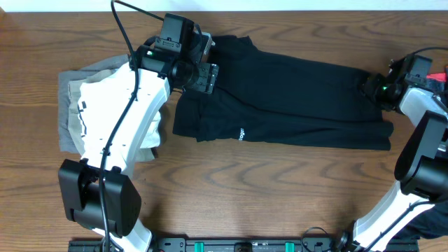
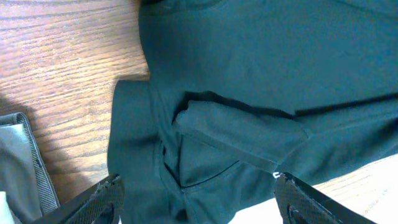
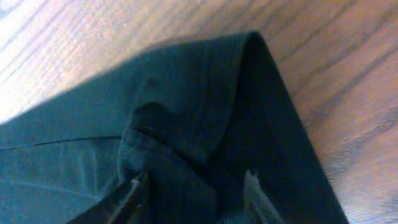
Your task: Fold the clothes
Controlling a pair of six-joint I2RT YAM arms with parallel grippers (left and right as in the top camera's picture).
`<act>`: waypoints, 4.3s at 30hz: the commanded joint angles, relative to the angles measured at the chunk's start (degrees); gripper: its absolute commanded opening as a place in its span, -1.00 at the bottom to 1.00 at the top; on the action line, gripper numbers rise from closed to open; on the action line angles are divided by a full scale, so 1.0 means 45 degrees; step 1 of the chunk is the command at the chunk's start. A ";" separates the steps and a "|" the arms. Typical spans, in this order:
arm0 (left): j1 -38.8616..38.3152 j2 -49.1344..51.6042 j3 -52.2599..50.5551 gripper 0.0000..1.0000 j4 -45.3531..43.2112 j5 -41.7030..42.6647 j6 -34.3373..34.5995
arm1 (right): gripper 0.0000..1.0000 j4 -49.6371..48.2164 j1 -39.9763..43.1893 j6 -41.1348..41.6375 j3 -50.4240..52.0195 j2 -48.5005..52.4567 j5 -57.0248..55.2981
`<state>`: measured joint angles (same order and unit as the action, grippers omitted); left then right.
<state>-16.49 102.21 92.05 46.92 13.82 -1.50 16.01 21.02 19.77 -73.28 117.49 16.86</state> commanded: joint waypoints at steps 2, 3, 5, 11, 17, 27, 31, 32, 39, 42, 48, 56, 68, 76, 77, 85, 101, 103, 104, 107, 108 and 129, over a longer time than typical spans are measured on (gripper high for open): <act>0.0068 0.0112 0.0204 0.57 0.0044 0.0160 0.0024 | -0.21 -0.0063 -0.0165 0.0180 -0.0024 0.0087 0.0257; 0.0068 0.0112 0.0204 0.57 0.0039 0.0160 0.0024 | -0.28 -0.0194 -0.0165 0.0180 -0.0024 0.0092 0.0257; 0.0068 0.0112 0.0204 0.57 0.0039 0.0160 0.0029 | -0.39 -0.0491 -0.0165 0.0180 -0.0024 0.0117 0.0262; 0.0068 0.0112 0.0204 0.57 0.0044 0.0160 0.0029 | -0.97 -0.1112 -0.0126 0.0277 -0.0024 0.0117 0.0763; 0.0068 0.0112 0.0204 0.57 0.0049 0.0160 0.0024 | -0.98 -0.3177 0.0379 0.0607 -0.0058 0.0078 0.2458; 0.0068 0.0112 0.0204 0.58 0.0039 0.0160 0.0024 | -0.97 -0.5644 0.0996 0.0821 -0.0063 0.0083 0.2297; 0.0068 0.0112 0.0204 0.57 0.0039 0.0155 0.0024 | -0.97 -0.6135 0.0981 0.0831 -0.0058 0.0083 0.2297; 0.0068 0.0112 0.0204 0.58 0.0039 0.0155 0.0024 | -0.97 -0.6135 0.0981 0.0831 -0.0058 0.0083 0.2297; 0.0068 0.0112 0.0204 0.57 0.0034 0.0107 0.0010 | -0.96 -0.5620 0.0981 0.0729 -0.0058 0.0083 0.2608; 0.0097 0.0112 0.0204 0.58 0.0034 0.0112 -0.0034 | -0.52 -0.5173 0.1020 0.0617 -0.0058 0.0083 0.2594; 0.0627 0.0097 0.0325 0.58 0.0427 0.0170 0.0311 | -0.17 -0.3997 0.1384 0.0291 -0.0063 0.0078 0.2642; 0.1477 0.0189 0.2531 0.74 0.0665 0.0743 -0.0335 | -0.14 -0.0510 0.1486 -0.0287 -0.1593 -0.0816 0.3123; 0.1540 0.5304 0.7995 0.82 0.0452 0.1841 -0.0180 | 0.15 0.6547 0.0729 -0.1846 -0.7237 -0.0821 0.1384; 0.1515 0.8349 0.8267 0.74 -0.2497 0.1841 -0.0155 | 0.12 0.7771 0.0471 -0.2191 -0.7276 -0.0821 0.1923; 0.1515 0.8597 0.8267 0.73 -0.2812 0.1841 -0.0044 | 0.12 0.7898 0.0384 -0.2288 -0.7276 -0.0821 0.1919; 0.1472 1.0044 0.8267 0.50 -0.5192 0.2132 0.1137 | 0.11 0.8403 -0.0316 -0.2419 -0.7237 -0.0821 0.1234; 0.1336 1.0958 0.8262 -0.10 -0.5931 0.2171 0.1316 | -0.01 0.8733 -0.0631 -0.2414 -0.7135 -0.0821 0.0539; 0.1287 1.0958 0.8262 -0.33 -0.5931 0.2463 0.1316 | 0.00 0.8752 -0.0631 -0.2414 -0.7096 -0.0821 0.0539; 0.1287 1.0958 0.8267 -0.43 -0.5940 0.2691 0.1316 | -0.01 0.8777 -0.0631 -0.2419 -0.7091 -0.0821 0.0534; 0.1292 1.0909 0.8267 -0.63 -0.5950 0.3555 0.1311 | -0.01 0.8796 -0.0627 -0.2419 -0.7091 -0.0821 0.0457; 0.1297 1.0875 0.8272 -0.74 -0.5945 0.3730 0.1307 | -0.02 0.8816 -0.0631 -0.2419 -0.7091 -0.0821 0.0369; 0.1224 0.6421 0.8276 -0.81 -0.2409 0.4221 -0.0923 | -0.03 0.5935 0.0015 -0.1826 -0.4221 -0.0690 -0.1316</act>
<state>-10.72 132.90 128.40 33.80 32.18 -2.44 44.97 19.49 10.24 -95.04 113.97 11.99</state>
